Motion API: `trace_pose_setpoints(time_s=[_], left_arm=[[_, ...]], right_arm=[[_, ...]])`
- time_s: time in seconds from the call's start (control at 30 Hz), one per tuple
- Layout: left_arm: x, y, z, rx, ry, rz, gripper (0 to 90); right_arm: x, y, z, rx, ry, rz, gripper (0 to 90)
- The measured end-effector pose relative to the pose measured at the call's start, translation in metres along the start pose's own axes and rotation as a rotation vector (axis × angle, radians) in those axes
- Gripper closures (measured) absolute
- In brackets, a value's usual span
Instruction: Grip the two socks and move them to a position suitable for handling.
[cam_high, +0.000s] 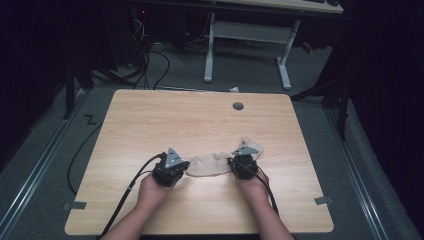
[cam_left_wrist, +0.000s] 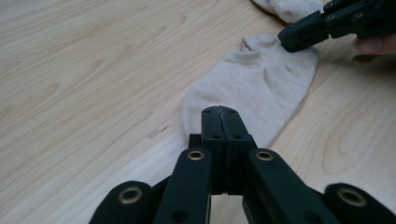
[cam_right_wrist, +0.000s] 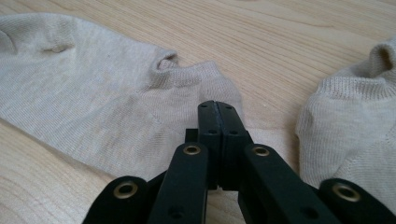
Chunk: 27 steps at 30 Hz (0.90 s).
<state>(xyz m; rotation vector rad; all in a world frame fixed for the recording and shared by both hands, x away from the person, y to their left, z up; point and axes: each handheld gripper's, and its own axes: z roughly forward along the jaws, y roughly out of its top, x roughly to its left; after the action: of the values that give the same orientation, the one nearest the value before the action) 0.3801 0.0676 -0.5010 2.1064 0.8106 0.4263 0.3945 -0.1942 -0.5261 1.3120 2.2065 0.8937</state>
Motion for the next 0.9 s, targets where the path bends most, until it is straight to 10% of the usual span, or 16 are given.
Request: trace_pose_setpoints(time_s=[0.3, 0.9], left_arm=[[0.002, -0.005, 0.034, 0.126, 0.059, 0.005, 89.4], [0.005, -0.037, -0.011, 0.149, 0.043, 0.027, 89.4]], right_arm=[[0.000, -0.001, -0.001, 0.001, 0.008, -0.003, 89.9], [0.039, -0.012, -0.015, 0.007, 0.095, -0.115, 89.7]])
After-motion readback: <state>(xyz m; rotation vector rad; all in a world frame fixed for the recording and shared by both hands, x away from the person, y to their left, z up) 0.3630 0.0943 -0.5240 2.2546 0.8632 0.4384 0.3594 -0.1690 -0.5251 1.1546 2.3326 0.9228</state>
